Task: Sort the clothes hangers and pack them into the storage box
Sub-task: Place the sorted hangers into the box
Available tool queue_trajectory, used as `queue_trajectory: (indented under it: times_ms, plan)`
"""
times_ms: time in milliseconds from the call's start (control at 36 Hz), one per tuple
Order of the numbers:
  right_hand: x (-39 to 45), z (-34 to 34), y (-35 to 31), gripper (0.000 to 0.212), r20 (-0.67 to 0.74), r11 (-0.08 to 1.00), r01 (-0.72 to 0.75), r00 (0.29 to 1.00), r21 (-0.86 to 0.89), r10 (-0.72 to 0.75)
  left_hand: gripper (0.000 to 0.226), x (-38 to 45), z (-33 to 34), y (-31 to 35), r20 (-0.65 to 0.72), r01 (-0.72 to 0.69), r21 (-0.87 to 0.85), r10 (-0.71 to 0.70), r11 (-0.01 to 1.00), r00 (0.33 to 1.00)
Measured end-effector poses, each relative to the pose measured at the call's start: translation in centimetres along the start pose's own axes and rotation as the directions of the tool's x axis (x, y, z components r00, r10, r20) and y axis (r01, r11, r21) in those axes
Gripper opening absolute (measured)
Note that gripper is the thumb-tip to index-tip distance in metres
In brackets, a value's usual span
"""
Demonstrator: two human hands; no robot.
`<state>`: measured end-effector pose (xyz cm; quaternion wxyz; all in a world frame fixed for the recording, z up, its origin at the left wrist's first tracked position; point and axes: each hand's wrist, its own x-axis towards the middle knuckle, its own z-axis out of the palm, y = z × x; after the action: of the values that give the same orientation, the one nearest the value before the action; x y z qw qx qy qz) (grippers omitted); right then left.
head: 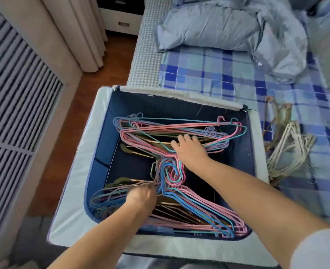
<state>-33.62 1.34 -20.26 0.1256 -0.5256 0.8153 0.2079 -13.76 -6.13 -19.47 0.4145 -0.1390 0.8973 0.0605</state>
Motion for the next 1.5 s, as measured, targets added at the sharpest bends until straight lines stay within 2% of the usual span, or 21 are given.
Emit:
queue_trajectory:
  times_ms: [83,139,194,278,361,444,500,556,639,694,750,861,972,1056,1139,1194,1278,1361,1500]
  plan:
    - [-0.7,-1.9,-0.6,0.066,0.1,0.991,-0.121,0.988,0.054,0.115,0.043,-1.8,-2.0,1.2,-0.044,-0.038,0.047,0.04,0.998,0.998]
    - [-1.8,-3.3,-0.5,0.07,0.125,0.98,-0.161,0.981,0.119,0.146,0.044,-2.8,-3.1,0.9,-0.085,0.008,-0.033,-0.011,0.999,0.996]
    - [-4.5,-4.4,0.0,0.064,0.072,0.956,-0.204,0.979,0.213,0.193,0.042,-3.8,-4.4,0.3,-0.105,0.013,-0.12,-0.026,0.993,0.994]
    - [-8.2,-5.1,0.6,0.059,-0.139,0.88,-0.194,0.95,0.434,0.279,0.031,-4.9,-5.3,-1.5,-0.077,-0.014,-0.236,-0.004,0.972,0.997]
    - [-14.2,-5.3,2.4,0.058,-0.26,0.727,-0.255,0.816,0.638,0.515,0.021,-5.1,-6.1,-2.4,-0.131,-0.128,-0.33,0.088,0.935,0.987]
    - [-20.3,-4.3,4.5,0.047,-0.257,0.516,-0.329,0.587,0.791,0.768,0.022,-5.2,-7.6,-1.8,-0.207,-0.23,-0.437,0.152,0.87,0.967]
    - [-24.8,-3.2,6.0,0.039,-0.116,0.319,-0.442,0.427,0.838,0.897,0.021,-5.6,-9.6,0.3,-0.304,-0.339,-0.527,0.199,0.78,0.932]
    - [-28.5,-1.8,7.3,0.032,0.089,0.11,-0.524,0.339,0.845,0.936,0.019,-6.7,-12.0,3.0,-0.323,-0.387,-0.705,0.217,0.594,0.921]
    - [-34.4,1.1,9.4,0.027,0.3,-0.108,-0.565,0.258,0.818,0.919,0.023,-8.9,-15.5,8.4,-0.254,-0.324,-0.922,0.297,0.214,0.92]
    - [-37.4,3.3,10.7,0.023,0.381,-0.197,-0.57,0.222,0.797,0.898,0.024,-10.0,-17.4,11.5,-0.252,-0.292,-0.954,0.33,0.075,0.91]
    - [-39.2,5.1,12.0,0.023,0.436,-0.25,-0.581,0.204,0.774,0.877,0.023,-10.6,-19.0,13.4,-0.274,-0.305,-0.952,0.35,0.036,0.896]
    - [-41.4,8.8,15.6,0.022,0.471,-0.295,-0.552,0.208,0.78,0.857,0.022,-10.5,-21.5,17.8,-0.318,-0.358,-0.931,0.325,0.069,0.89]
    - [-41.4,13.5,21.3,0.023,0.485,-0.284,-0.52,0.303,0.806,0.821,0.022,-9.0,-21.7,24.8,-0.32,-0.369,-0.923,0.308,0.114,0.896]
    - [-40.5,17.1,26.1,0.019,0.474,-0.277,-0.47,0.378,0.838,0.795,0.021,-7.1,-20.6,31.2,-0.266,-0.311,-0.942,0.284,0.128,0.921]
    - [-40.4,21.6,32.1,0.021,0.494,-0.266,-0.465,0.486,0.845,0.721,0.021,-3.7,-19.1,39.8,-0.17,-0.202,-0.969,0.215,0.141,0.962]
    - [-41.4,23.7,34.3,0.019,0.538,-0.267,-0.503,0.533,0.822,0.653,0.02,-2.6,-18.2,44.1,-0.067,-0.095,-0.981,0.166,0.169,0.984]
    - [-44.7,26.8,38.3,0.027,0.586,-0.29,-0.544,0.515,0.787,0.626,0.018,-1.1,-18.5,50.4,0.031,-0.001,-0.975,0.141,0.223,0.99]
    - [-47.1,29.6,42.0,0.026,0.626,-0.315,-0.573,0.492,0.756,0.605,0.016,0.4,-20.0,54.2,0.007,-0.025,-0.963,0.119,0.267,0.993]
    - [-50.5,31.4,46.5,0.024,0.651,-0.377,-0.558,0.451,0.739,0.61,0.018,3.2,-21.4,59.0,-0.03,-0.043,-0.969,0.057,0.244,0.998]
